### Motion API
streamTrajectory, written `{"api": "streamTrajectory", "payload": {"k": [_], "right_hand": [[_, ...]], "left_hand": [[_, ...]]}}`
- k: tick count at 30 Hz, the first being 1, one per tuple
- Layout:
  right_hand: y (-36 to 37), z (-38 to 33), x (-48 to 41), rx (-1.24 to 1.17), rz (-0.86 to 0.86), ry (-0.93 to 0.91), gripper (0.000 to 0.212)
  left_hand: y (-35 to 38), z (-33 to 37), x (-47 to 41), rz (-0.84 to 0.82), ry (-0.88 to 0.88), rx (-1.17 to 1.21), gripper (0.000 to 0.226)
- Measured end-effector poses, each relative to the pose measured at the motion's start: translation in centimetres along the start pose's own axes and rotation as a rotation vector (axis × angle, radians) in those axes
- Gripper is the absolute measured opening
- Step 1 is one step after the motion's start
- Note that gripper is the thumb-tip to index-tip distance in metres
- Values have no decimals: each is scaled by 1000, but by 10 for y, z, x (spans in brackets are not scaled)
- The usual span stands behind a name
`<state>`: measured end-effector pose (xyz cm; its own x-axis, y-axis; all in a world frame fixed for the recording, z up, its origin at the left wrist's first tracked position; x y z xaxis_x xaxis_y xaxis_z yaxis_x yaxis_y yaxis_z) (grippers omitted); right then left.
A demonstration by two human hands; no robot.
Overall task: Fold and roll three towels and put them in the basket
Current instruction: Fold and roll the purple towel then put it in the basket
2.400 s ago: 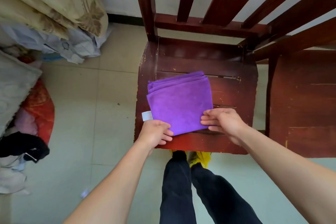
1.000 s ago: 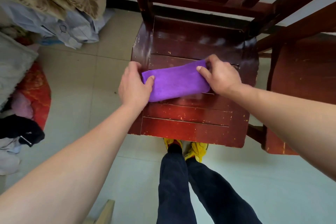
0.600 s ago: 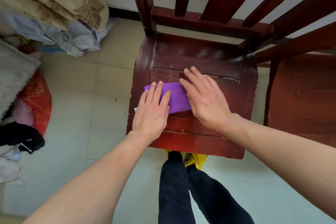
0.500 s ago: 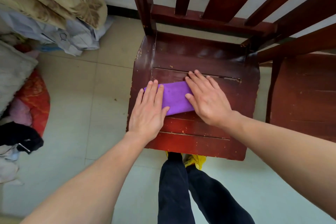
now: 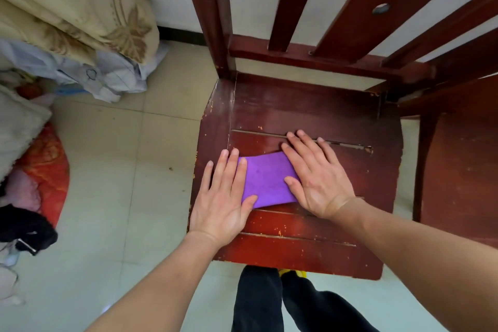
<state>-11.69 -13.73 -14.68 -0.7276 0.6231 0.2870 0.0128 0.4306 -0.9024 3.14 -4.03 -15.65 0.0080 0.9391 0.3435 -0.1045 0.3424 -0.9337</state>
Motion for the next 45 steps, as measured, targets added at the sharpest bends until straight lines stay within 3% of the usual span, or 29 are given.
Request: {"api": "streamTrajectory", "payload": {"k": [6, 12, 16, 19, 21, 24, 27, 29, 34, 37, 40, 43, 45], "right_hand": [[-22, -10, -2, 56, -144, 76, 64], [-39, -37, -18, -41, -336, 38, 75], [-27, -38, -20, -47, -478, 215, 90], [-14, -31, 0, -124, -559, 368, 83], [-10, -30, 15, -226, -550, 440, 76], [-21, -30, 45, -442, -480, 506, 65], [-32, -34, 78, -778, -432, 535, 47], [-53, -34, 106, -920, -392, 580, 40], [-120, -32, 191, -1022, -248, 682, 45], [-152, -25, 250, -949, -142, 737, 58], [-179, -23, 334, -854, -6, 805, 59], [-193, -35, 412, -715, 99, 848, 60], [-199, -50, 471, -575, 152, 888, 63]], "left_hand": [[-25, -4, 4, -95, -77, 42, 73], [-51, -37, 34, -10, -258, 193, 63], [-51, -45, 55, -63, -276, 233, 54], [-51, -40, 56, -150, -240, 284, 65], [-48, -37, 50, -233, -270, 430, 81], [-52, -23, 41, -373, -404, 840, 106], [-65, 1, 36, -483, -480, 1103, 110], [-89, 25, 34, -529, -434, 1162, 103], [-163, 105, 46, -549, -279, 1205, 31], [-194, 147, 60, -497, -255, 1117, 21], [-225, 205, 86, -458, -105, 960, 35], [-243, 274, 119, -511, 185, 728, 73], [-250, 329, 151, -570, 425, 431, 91]]}}
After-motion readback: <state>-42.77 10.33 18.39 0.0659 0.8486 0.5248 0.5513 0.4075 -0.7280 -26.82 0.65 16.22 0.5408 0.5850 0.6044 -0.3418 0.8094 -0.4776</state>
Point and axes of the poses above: each hand's wrist, its own x-axis away from the middle knuckle, its own y-axis out of the palm, z = x × y, the point moved 7 cm from there along -x, towards the middle knuckle, and after that the axes turned 5 degrees about -x, right-handed, at the moved point
